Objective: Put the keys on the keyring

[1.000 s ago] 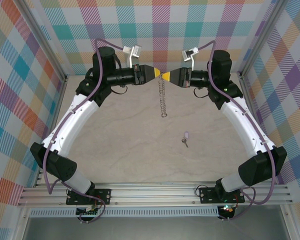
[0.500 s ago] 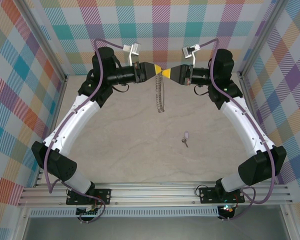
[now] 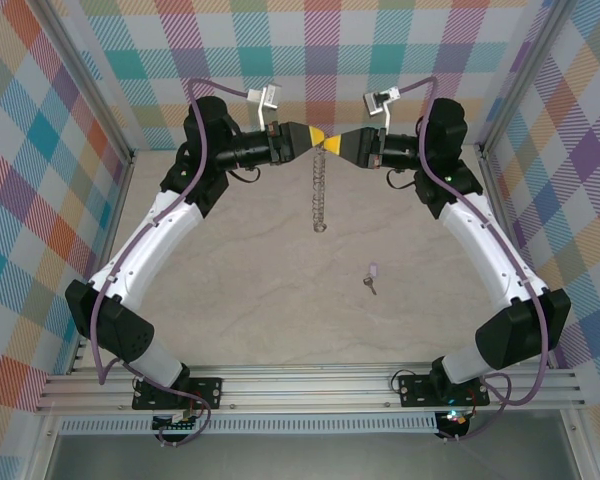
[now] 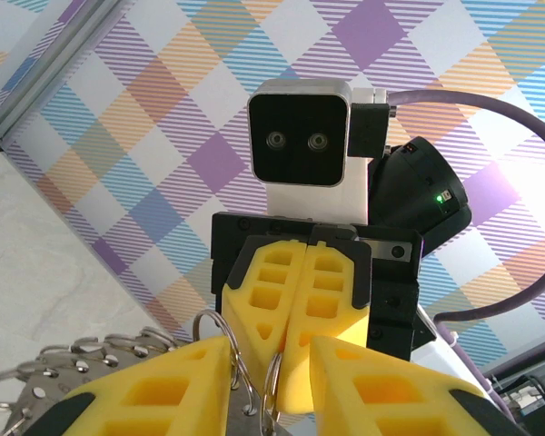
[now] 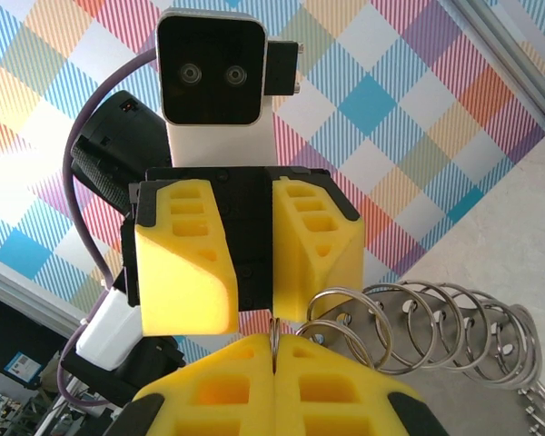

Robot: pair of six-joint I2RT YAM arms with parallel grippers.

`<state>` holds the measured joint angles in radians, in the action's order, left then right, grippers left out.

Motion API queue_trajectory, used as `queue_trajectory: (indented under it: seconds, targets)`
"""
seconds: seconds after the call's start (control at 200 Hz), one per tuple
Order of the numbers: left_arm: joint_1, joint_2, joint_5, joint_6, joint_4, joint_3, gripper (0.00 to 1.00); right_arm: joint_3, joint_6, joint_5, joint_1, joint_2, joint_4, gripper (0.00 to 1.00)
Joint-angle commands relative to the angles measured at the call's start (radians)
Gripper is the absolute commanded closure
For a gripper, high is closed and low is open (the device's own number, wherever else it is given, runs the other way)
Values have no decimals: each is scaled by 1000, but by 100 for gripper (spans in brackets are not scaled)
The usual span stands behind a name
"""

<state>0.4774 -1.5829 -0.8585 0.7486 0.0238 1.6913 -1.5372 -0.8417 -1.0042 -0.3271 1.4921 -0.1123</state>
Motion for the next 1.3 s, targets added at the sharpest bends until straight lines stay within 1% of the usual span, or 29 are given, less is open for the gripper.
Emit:
queue_trajectory:
  seconds: [0.0, 0.28, 0.41, 0.58, 0.67, 0.745, 0.79, 0.865, 0.945, 1.16, 1.295]
  targets:
    - [11, 18, -34, 19, 55, -14, 72, 8, -14, 6, 8, 3, -66, 100]
    - [12, 35, -44, 14, 59, -46, 74, 25, -62, 8, 18, 8, -121, 100]
    - [12, 36, -43, 10, 57, -55, 76, 26, -69, 4, 20, 10, -127, 100]
    - [11, 37, -34, 8, 55, -52, 77, 28, -73, 0, 24, 10, -130, 100]
    - [11, 40, -12, -24, 13, -44, 70, 29, -73, -1, 28, 7, -128, 100]
    - [9, 52, 38, -53, -24, -40, 57, 34, -72, -2, 33, 3, -128, 100]
    - [9, 68, 92, -73, -55, -44, 55, 38, -73, 2, 37, 1, -128, 100]
    - [3, 96, 151, -80, -42, -67, 54, 45, -74, 4, 43, -4, -131, 100]
    - [-1, 107, 159, -68, -24, -73, 56, 54, -86, 3, 47, -6, -145, 100]
    - [1, 78, 83, -14, 31, -53, 66, 60, -127, -14, 48, -1, -195, 100]
    - [8, 62, 54, -6, 36, -38, 67, 59, -165, -33, 49, 8, -240, 100]
